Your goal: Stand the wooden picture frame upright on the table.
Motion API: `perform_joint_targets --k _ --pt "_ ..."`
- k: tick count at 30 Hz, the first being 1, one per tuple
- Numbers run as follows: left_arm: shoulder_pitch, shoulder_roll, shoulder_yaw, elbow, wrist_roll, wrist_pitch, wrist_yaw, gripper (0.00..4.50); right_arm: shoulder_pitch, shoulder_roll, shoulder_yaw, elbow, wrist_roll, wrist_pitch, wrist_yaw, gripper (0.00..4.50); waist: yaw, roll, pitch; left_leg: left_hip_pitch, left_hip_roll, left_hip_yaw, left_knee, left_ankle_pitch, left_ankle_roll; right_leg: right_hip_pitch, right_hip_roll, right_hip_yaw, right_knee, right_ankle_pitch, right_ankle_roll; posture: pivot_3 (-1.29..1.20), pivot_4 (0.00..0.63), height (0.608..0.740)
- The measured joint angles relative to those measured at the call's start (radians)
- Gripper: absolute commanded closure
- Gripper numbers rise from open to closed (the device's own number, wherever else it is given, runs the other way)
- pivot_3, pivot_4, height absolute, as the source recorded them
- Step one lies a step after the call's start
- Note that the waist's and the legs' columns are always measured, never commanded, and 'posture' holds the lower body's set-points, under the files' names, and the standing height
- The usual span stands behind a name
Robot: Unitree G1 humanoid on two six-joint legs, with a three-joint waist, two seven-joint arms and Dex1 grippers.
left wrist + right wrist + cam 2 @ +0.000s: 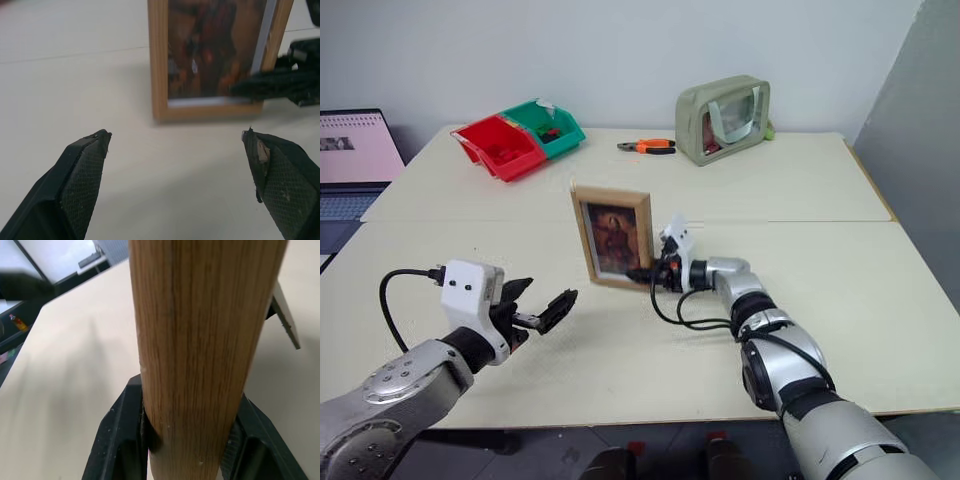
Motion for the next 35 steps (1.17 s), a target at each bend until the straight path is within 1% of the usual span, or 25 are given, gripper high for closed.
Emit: perform_joint_targets --k 5,7,8,9,10,14,17,20,21,23,25,28,30,32,34,35 --pt "0.022 -0.055 -0.033 -0.027 0.065 -0.008 -0.038 0.00 0.013 0.001 -0.003 -0.008 -0.008 -0.001 0.001 3.17 -0.004 0.000 0.000 0.000 0.000 0.000 0.000 0.000 0.000 0.001 0.000 0.000 -0.001 0.000 0.000 0.00 0.150 0.740" --pt "0.014 -0.062 -0.037 -0.033 0.068 -0.004 -0.054 0.00 0.022 0.002 -0.004 -0.009 -0.008 -0.001 0.005 2.49 -0.005 0.000 0.000 0.001 0.000 0.000 0.000 0.000 0.000 0.001 0.000 0.000 0.000 0.000 0.000 0.00 0.150 0.740" --pt "0.005 -0.065 -0.037 -0.034 0.072 -0.001 -0.064 0.00 0.025 0.001 -0.001 -0.011 -0.012 0.000 0.005 2.39 -0.005 0.000 0.000 0.001 0.000 0.000 0.000 0.000 0.000 0.002 0.000 0.000 -0.001 0.000 0.000 0.00 0.150 0.740" --pt "-0.004 -0.065 -0.038 -0.034 0.077 0.004 -0.080 0.00 0.036 -0.002 -0.001 -0.011 -0.017 0.000 0.004 2.05 -0.005 0.000 0.000 0.001 0.000 -0.001 0.000 0.000 0.000 0.002 0.000 -0.001 -0.001 0.000 0.000 0.00 0.150 0.740" --pt "-0.010 -0.065 -0.038 -0.034 0.081 0.004 -0.083 0.00 0.044 -0.003 0.000 -0.011 -0.018 0.000 0.003 1.87 -0.005 0.000 0.000 0.001 0.000 -0.001 0.000 0.000 0.000 0.002 0.000 -0.001 -0.001 0.000 0.000 0.00 0.150 0.740" --pt "-0.031 -0.065 -0.038 -0.031 0.092 0.016 -0.119 0.00 0.061 -0.012 0.005 -0.025 -0.020 -0.002 0.027 0.81 -0.007 0.000 0.000 0.001 0.000 -0.001 0.000 0.000 0.000 0.003 0.000 -0.001 -0.001 0.000 0.000 0.00 0.150 0.740" --pt "-0.035 -0.062 -0.038 -0.014 0.113 0.024 -0.149 0.00 0.082 -0.042 0.024 -0.057 -0.031 -0.013 0.062 0.06 -0.005 0.000 0.000 0.003 0.000 -0.002 0.000 0.000 0.000 0.006 0.000 -0.002 -0.003 0.000 0.000 0.00 0.150 0.740" --pt "-0.037 -0.050 -0.034 0.002 0.140 0.026 -0.185 0.00 0.123 -0.090 0.052 -0.119 -0.049 -0.027 0.108 0.02 0.001 0.000 -0.001 0.005 0.000 -0.004 0.000 0.000 0.000 0.011 0.000 -0.003 -0.008 0.000 0.001 0.00 0.150 0.740" --pt "-0.043 -0.038 -0.025 0.013 0.142 0.028 -0.211 0.00 0.161 -0.130 0.083 -0.172 -0.063 -0.053 0.122 0.02 0.008 0.000 -0.001 0.005 0.000 -0.005 0.000 0.000 0.000 0.012 0.000 -0.003 -0.009 0.000 0.001 0.00 0.150 0.740" --pt "-0.043 -0.016 0.001 0.033 0.145 0.033 -0.238 0.00 0.200 -0.189 0.104 -0.232 -0.080 -0.083 0.132 0.02 0.017 0.001 -0.002 0.005 -0.001 -0.005 0.000 0.000 0.000 0.013 0.000 -0.004 -0.010 0.000 0.001 0.00 0.150 0.740" --pt "-0.034 0.040 0.037 0.070 0.160 0.042 -0.295 0.00 0.272 -0.278 0.125 -0.369 -0.094 -0.068 0.128 0.02 0.024 0.001 -0.002 0.005 -0.001 -0.006 0.000 0.000 0.000 0.014 -0.001 -0.004 -0.011 0.000 0.002 0.00 0.150 0.740" --pt "-0.021 0.064 0.085 0.126 0.165 0.047 -0.357 0.00 0.371 -0.375 0.114 -0.586 -0.081 0.078 0.123 0.02 0.027 0.001 -0.002 0.004 -0.001 -0.006 0.000 0.000 0.001 0.014 -0.001 -0.004 -0.011 0.000 0.002 0.00 0.150 0.740" --pt "-0.027 0.076 0.130 0.184 0.141 0.065 -0.418 0.00 0.463 -0.447 0.103 -0.827 -0.047 0.283 0.103 0.02 0.026 0.002 -0.002 0.002 0.000 -0.006 0.000 0.000 0.001 0.011 -0.001 -0.004 -0.011 0.000 0.002 0.00 0.150 0.740" --pt "-0.033 0.093 0.167 0.233 0.129 0.084 -0.453 0.00 0.496 -0.471 0.090 -0.958 -0.021 0.416 0.085 0.02 0.016 0.002 -0.001 0.002 0.001 -0.006 0.000 0.000 0.001 0.010 -0.001 -0.004 -0.011 0.000 0.001 0.00 0.150 0.740" --pt "-0.081 0.129 0.176 0.282 0.099 0.115 -0.516 0.00 0.524 -0.493 0.071 -1.186 0.045 0.624 0.050 0.02 0.005 0.004 0.001 0.002 0.000 -0.005 -0.001 0.000 0.000 0.008 0.001 -0.004 -0.009 -0.001 0.001 0.00 0.150 0.740" --pt "-0.110 0.142 0.178 0.303 0.085 0.130 -0.537 0.00 0.523 -0.495 0.066 -1.269 0.073 0.695 0.033 0.02 -0.001 0.004 0.001 0.002 0.001 -0.005 -0.001 0.000 0.000 0.008 0.002 -0.004 -0.009 -0.002 0.002 0.00 0.150 0.740"
